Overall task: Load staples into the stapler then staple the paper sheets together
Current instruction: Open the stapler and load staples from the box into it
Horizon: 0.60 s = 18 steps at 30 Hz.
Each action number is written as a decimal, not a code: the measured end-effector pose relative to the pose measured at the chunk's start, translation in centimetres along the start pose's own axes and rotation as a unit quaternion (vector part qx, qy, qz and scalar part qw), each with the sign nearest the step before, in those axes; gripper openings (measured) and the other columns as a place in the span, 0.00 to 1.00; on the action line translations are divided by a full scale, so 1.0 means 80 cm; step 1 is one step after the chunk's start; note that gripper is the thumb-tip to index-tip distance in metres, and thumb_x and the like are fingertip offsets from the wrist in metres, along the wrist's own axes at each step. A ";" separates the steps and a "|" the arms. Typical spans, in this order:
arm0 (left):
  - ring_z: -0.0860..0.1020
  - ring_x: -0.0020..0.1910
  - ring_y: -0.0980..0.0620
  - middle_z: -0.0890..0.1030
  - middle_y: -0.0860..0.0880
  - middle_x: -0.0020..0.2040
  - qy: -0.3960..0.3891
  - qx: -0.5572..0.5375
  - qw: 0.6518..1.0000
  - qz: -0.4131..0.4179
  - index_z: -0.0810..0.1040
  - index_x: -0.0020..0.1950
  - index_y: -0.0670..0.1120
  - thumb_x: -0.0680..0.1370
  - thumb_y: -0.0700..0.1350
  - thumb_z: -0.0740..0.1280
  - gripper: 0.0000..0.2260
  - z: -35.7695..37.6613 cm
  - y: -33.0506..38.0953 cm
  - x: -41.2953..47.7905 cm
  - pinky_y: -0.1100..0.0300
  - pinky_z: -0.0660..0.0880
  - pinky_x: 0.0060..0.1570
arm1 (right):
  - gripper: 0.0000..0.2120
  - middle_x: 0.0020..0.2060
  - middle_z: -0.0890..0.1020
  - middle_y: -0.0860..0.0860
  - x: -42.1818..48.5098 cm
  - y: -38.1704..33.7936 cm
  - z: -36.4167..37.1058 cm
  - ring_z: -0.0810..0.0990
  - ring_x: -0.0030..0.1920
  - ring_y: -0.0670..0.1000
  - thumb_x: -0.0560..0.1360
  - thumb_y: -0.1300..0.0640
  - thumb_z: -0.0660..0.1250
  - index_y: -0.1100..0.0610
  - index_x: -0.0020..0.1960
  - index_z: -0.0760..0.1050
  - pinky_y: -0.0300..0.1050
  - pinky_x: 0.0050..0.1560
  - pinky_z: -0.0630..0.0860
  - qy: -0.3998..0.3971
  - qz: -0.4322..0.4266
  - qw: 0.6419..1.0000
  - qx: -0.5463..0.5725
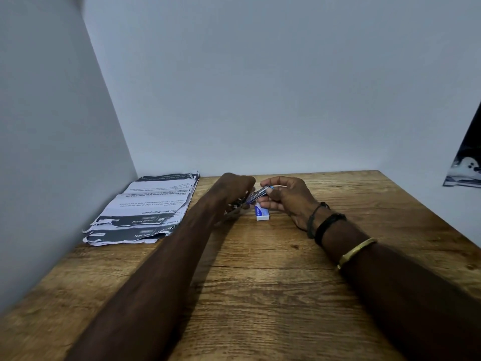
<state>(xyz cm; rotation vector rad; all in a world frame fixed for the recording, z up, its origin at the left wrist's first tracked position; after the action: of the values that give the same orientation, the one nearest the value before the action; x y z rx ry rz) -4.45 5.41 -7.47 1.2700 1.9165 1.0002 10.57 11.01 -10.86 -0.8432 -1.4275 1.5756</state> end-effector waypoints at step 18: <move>0.84 0.38 0.52 0.85 0.49 0.41 0.082 0.124 0.938 0.312 0.85 0.44 0.45 0.71 0.38 0.77 0.05 -0.012 -0.002 -0.031 0.59 0.80 0.43 | 0.10 0.43 0.86 0.63 0.004 0.001 -0.009 0.88 0.40 0.55 0.78 0.71 0.66 0.60 0.49 0.83 0.44 0.40 0.85 0.036 -0.021 0.999 0.012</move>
<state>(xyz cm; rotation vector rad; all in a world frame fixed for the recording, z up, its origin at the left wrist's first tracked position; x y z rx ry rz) -4.43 2.83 -6.89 2.0821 1.8337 1.2222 11.09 11.59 -10.98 -0.8422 -1.3642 1.5132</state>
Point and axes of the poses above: each hand's wrist, its own x-axis towards the middle knuckle, its own z-axis out of the palm, y = z × x, the point moved 6 cm from there along x, towards the middle knuckle
